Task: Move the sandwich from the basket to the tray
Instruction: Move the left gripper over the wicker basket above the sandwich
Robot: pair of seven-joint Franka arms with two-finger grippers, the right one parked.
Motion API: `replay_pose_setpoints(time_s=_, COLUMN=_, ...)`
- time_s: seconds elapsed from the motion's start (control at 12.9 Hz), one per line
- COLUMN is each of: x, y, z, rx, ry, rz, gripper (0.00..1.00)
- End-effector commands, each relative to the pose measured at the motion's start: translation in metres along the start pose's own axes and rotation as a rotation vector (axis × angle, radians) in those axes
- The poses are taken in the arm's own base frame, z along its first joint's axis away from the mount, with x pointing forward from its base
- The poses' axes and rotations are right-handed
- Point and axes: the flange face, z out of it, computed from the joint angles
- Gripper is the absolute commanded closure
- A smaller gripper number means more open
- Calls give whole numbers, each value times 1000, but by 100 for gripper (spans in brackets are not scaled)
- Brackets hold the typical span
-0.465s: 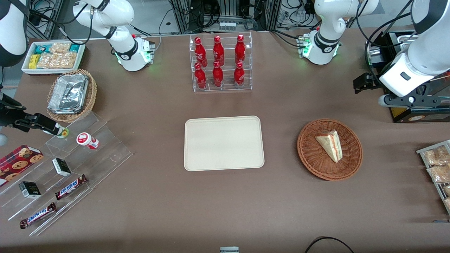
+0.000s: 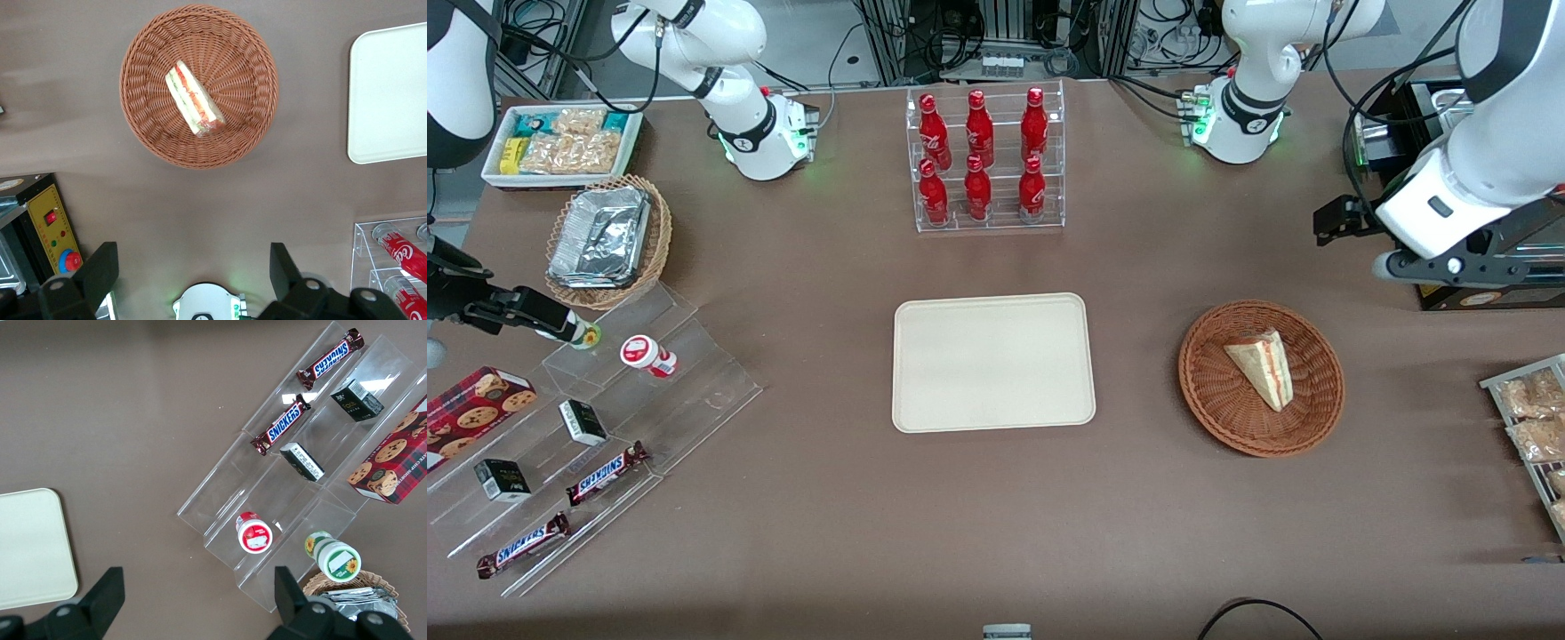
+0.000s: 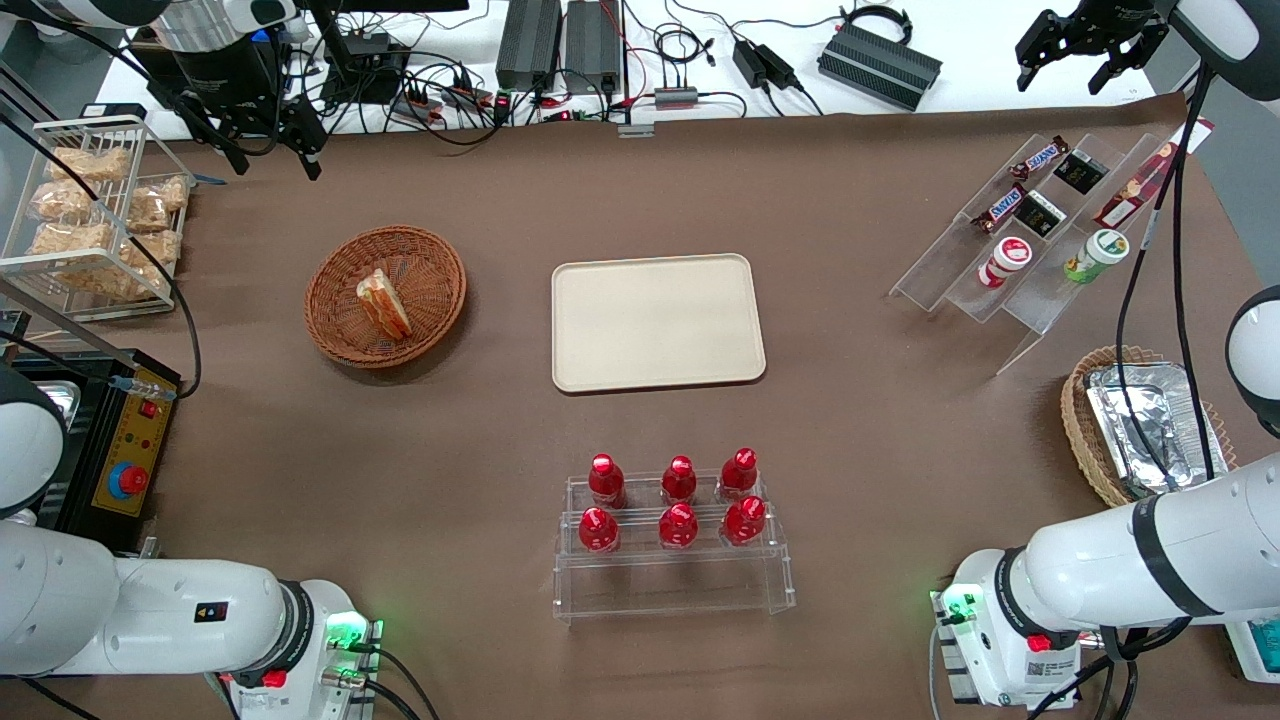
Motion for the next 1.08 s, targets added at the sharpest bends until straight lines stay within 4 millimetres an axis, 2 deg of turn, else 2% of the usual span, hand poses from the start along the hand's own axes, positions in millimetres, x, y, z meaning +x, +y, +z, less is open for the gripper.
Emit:
replay_pose_setpoints(time_s=0.0, x=16, y=4, z=27, rx=-14, ry=-28, rz=20, gripper=0)
replay_pose_setpoints(time_s=0.31, x=30, y=4, z=76, rx=-11, ry=11, rz=18, gripper=0)
replay_pose_setpoints(time_s=0.77, x=40, y=2, z=146, rx=1, ry=79, rz=20, gripper=0)
replay_pose_setpoints(time_s=1.01, x=41, y=1, z=169, rx=0, ry=115, rz=19, gripper=0)
